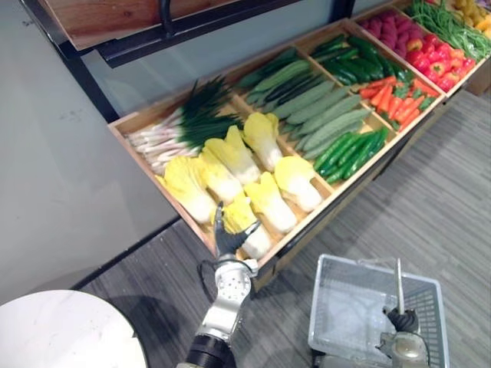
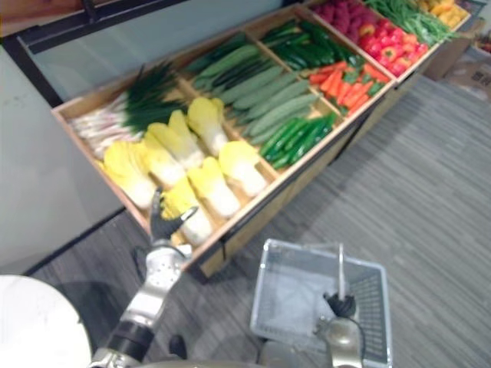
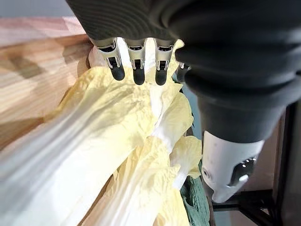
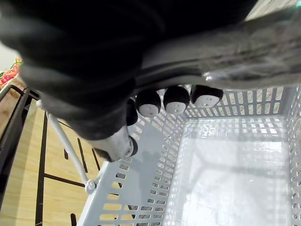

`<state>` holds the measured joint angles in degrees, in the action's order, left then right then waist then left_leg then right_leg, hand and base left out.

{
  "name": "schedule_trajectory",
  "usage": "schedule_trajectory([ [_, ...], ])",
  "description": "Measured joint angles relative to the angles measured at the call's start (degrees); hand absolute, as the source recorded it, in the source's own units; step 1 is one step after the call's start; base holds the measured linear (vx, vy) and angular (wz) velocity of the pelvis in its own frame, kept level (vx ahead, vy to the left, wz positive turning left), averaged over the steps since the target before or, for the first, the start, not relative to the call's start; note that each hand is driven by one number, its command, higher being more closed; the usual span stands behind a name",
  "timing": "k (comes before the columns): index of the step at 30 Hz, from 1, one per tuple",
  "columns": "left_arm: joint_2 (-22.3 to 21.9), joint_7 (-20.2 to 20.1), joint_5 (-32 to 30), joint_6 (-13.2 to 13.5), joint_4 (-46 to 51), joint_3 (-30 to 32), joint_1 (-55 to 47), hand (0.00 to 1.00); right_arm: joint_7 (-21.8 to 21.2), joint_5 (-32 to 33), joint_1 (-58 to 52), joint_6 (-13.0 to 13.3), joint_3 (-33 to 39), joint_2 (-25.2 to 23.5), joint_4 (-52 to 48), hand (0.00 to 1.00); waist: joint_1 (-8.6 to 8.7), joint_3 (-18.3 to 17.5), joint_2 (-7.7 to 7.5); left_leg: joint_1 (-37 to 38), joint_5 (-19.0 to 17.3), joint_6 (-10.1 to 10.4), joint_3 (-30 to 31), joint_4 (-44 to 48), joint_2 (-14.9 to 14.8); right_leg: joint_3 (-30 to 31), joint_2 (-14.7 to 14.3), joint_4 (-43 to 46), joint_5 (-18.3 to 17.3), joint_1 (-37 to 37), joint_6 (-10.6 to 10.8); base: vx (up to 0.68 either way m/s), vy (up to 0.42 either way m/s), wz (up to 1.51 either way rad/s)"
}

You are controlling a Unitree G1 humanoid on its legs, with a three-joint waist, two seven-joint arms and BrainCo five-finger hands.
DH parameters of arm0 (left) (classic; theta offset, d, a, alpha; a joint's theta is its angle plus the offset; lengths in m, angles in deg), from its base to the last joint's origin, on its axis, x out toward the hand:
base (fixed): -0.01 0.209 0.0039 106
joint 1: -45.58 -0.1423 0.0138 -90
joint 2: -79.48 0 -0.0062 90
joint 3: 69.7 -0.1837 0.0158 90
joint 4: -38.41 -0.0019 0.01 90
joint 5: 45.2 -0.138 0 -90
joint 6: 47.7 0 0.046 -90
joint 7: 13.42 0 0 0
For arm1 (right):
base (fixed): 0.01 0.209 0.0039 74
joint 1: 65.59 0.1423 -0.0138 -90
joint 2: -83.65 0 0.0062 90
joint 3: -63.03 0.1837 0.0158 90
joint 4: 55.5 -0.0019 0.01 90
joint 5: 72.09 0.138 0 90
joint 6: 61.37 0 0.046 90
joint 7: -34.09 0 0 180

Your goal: Pick vegetable in the basket

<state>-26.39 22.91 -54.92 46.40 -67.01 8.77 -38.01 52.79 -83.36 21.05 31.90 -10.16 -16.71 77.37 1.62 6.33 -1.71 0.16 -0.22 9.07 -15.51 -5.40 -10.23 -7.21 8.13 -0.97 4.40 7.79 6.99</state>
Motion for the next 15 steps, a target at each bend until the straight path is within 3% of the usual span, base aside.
schedule_trajectory([
  [3, -0.09, 1.37, -2.82, -0.82, 0.13, 0.39, 0.0, 0.0, 0.83, 0.0, -0.22, 0.02, 0.0, -0.08, -0.31, 1.0, -0.04, -0.1, 0.16, 0.02, 0.07, 0.0, 0.09, 0.0, -0.03, -0.05, -0.02, 0.02, 0.0, -0.08, 0.0, 0.0, 0.0, 0.0],
  [15, -0.47, 2.04, -2.58, -1.8, 2.26, 0.72, -0.22, 0.0, 1.19, -0.03, -0.67, 0.02, -1.69, -0.59, -0.4, 1.0, -0.1, -0.29, 0.34, 0.94, 0.25, 0.0, 0.43, -0.01, 0.0, -0.31, 0.01, 0.0, -0.01, -1.27, 0.01, 0.0, -0.001, 0.01],
])
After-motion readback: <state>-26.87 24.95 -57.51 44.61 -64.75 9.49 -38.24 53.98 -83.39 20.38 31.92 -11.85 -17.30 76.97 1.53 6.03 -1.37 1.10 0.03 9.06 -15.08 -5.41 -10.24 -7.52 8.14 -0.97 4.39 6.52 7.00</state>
